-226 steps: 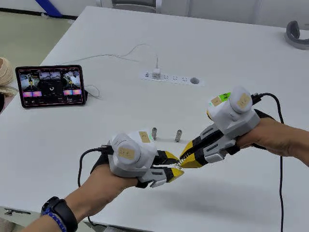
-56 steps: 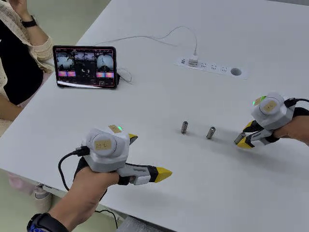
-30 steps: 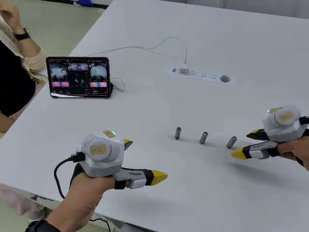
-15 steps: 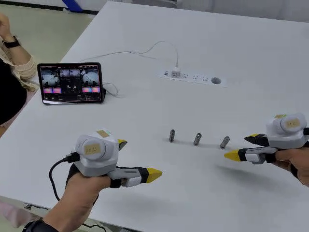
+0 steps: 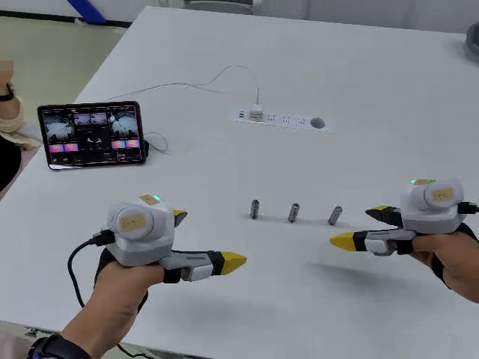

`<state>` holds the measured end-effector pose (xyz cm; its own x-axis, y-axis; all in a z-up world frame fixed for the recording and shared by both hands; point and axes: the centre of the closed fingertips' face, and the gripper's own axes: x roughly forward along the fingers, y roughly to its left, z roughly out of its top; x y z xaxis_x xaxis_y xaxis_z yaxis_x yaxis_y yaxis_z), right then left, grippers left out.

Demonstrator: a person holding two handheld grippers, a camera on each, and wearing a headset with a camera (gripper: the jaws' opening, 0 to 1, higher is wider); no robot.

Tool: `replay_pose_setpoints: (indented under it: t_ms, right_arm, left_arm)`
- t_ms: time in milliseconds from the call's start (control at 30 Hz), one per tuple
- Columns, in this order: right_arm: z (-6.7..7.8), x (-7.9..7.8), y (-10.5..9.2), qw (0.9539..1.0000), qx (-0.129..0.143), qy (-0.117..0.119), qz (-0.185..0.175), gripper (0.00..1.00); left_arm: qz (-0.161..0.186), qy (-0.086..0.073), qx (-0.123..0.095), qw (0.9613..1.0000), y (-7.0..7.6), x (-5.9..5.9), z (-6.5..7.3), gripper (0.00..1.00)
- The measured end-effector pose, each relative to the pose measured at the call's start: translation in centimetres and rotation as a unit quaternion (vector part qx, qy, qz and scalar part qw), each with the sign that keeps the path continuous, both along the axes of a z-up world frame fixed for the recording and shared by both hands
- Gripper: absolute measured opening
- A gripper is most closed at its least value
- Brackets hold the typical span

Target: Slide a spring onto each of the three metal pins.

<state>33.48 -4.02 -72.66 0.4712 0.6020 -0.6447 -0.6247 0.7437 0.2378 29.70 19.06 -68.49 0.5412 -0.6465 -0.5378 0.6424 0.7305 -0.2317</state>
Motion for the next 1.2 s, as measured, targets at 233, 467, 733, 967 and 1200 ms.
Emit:
replay_pose_setpoints:
  t_ms: [233, 467, 733, 967, 1200]
  right_arm:
    - [0.3, -1.1, 0.2, 0.9998, 0.015, -0.001, -0.01, 0.8]
    - [0.5, -2.0, 0.2, 0.9998, 0.015, -0.005, -0.011, 0.81]
    - [0.9, -3.1, 0.5, 0.9995, 0.021, -0.014, -0.02, 0.83]
    - [0.8, -4.2, 0.6, 0.9993, 0.02, -0.015, -0.029, 0.84]
    - [0.9, -5.0, 0.8, 0.9988, 0.024, -0.015, -0.039, 0.84]
  left_arm:
    - [-0.002, 0.0, -0.01, 0.9999, -0.4, 0.6, 0.3, 0.94]
    - [0.001, 0.003, -0.022, 0.9998, -0.5, 1.3, 0.5, 0.93]
    - [0.002, -0.001, -0.022, 0.9997, -0.3, 2.1, 0.7, 0.93]
    - [-0.004, -0.003, -0.025, 0.9997, -0.6, 2.1, 1.1, 0.93]
    - [-0.014, -0.003, -0.01, 0.9998, -0.5, 2.1, 0.4, 0.94]
